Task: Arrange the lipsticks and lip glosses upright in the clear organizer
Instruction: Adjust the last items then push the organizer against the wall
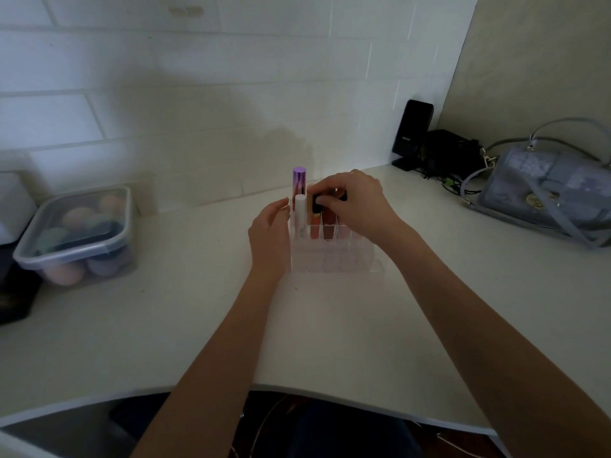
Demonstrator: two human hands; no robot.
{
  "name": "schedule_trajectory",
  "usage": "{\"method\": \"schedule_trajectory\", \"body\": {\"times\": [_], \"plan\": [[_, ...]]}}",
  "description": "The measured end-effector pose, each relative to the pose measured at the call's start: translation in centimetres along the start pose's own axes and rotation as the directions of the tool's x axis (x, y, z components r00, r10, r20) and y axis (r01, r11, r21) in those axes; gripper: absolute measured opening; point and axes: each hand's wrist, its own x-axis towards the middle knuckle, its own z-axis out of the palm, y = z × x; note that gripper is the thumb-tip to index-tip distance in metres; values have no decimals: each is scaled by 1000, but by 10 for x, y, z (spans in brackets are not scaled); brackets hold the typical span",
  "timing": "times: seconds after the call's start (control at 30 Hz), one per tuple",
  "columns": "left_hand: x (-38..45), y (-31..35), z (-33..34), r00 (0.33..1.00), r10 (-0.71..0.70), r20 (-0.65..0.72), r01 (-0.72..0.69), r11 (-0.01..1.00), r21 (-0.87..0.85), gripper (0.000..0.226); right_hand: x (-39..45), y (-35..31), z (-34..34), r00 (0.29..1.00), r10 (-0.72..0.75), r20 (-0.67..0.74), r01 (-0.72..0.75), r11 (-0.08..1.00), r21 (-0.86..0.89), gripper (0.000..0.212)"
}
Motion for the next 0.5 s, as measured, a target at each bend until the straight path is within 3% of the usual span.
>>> {"method": "schedule_trajectory", "body": {"times": [0.17, 0.3, 0.5], "plan": [[-1, 1, 0, 1000, -19, 15, 19, 1000, -4, 28, 0, 0, 1, 1000, 10, -24, -9, 999, 39, 10], [0, 1, 0, 1000, -15, 23, 14, 1000, 19, 29, 2, 2, 2, 997, 44, -58, -41, 998, 41, 14], [0, 0, 0, 999, -17, 29, 17, 1000, -5, 28, 5, 3, 8, 995, 21, -101, -31, 995, -96, 21]]}}
